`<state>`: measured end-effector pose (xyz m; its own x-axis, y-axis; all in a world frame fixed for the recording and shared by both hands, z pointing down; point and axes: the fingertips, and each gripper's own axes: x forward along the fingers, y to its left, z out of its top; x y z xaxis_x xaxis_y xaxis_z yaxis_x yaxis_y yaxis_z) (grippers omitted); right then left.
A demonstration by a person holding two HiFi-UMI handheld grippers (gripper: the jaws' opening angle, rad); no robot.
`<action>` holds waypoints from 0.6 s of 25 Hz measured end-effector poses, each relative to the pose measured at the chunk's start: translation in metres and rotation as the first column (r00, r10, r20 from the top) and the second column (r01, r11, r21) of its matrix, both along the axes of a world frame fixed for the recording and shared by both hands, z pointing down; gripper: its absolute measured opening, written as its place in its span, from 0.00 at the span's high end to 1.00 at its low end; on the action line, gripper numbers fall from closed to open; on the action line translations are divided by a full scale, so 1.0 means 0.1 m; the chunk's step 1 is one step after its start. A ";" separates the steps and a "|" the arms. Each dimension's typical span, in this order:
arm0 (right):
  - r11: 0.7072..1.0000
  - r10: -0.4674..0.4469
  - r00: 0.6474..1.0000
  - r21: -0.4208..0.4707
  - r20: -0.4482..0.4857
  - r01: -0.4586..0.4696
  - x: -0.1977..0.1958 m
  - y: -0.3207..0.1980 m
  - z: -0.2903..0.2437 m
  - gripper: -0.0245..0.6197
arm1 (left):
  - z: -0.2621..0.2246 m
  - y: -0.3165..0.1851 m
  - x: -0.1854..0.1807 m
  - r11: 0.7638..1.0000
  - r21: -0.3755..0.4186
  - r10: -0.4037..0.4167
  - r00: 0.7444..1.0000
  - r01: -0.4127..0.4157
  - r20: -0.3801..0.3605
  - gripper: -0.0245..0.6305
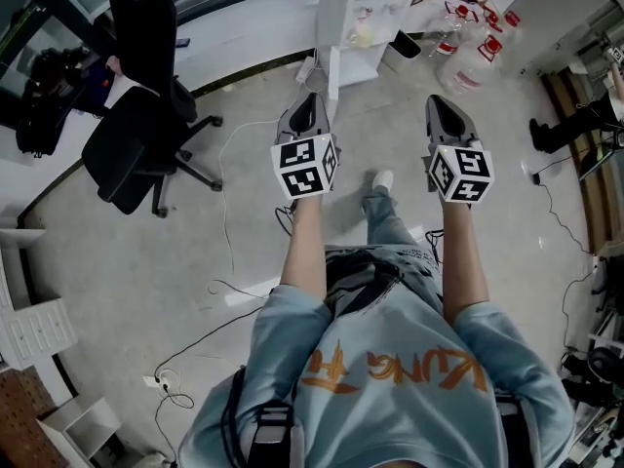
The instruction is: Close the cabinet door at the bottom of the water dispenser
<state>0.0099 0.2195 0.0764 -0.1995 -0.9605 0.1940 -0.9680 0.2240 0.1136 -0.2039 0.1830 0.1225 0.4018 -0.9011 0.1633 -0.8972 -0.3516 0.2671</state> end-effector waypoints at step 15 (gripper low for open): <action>0.998 -0.024 0.993 -0.061 0.114 0.031 0.62 -1.12 0.39 0.92 | 0.33 -0.87 0.57 0.996 -0.085 -0.023 0.995 0.031 0.097 0.95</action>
<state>0.0718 0.1073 0.1154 -0.2496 -0.9412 0.2278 -0.9672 0.2538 -0.0113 -0.1468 0.0963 0.1555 0.3563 -0.8922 0.2777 -0.9290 -0.3063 0.2078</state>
